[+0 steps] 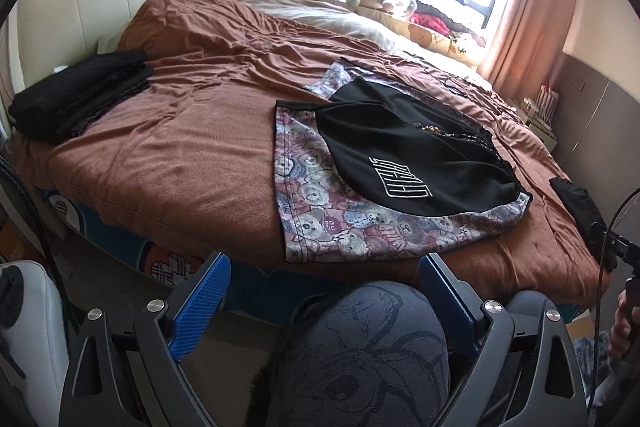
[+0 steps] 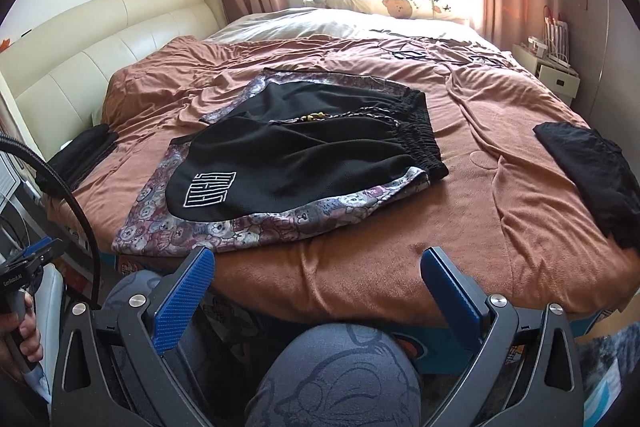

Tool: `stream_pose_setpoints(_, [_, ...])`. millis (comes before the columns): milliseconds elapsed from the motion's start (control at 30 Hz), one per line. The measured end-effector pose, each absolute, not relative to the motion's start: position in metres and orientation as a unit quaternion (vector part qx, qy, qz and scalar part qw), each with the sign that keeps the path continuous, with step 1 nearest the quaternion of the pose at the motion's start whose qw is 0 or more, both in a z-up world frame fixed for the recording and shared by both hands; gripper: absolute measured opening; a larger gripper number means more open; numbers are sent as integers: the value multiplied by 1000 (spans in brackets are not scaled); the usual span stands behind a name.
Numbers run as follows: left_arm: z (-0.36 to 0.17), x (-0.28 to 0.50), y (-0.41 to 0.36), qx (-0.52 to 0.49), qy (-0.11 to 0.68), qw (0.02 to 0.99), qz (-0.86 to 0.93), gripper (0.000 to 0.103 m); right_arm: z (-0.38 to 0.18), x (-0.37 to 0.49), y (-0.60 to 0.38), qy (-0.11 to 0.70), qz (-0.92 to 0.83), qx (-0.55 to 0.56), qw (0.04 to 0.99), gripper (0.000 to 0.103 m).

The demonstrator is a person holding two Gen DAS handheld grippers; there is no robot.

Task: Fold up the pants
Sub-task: 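Move the left tool toward the bear-print hem of the black shorts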

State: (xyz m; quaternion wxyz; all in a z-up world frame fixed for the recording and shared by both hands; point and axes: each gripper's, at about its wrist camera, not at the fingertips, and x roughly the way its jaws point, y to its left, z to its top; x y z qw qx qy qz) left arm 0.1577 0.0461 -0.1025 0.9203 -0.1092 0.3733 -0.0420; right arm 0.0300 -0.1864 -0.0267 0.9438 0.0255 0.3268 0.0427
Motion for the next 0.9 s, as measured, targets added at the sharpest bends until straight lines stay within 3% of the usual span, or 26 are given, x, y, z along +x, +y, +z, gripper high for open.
stream_pose_setpoints(900, [-198, 237, 49, -251, 465, 839, -125, 90, -64, 121, -210, 400, 33, 39, 915, 103])
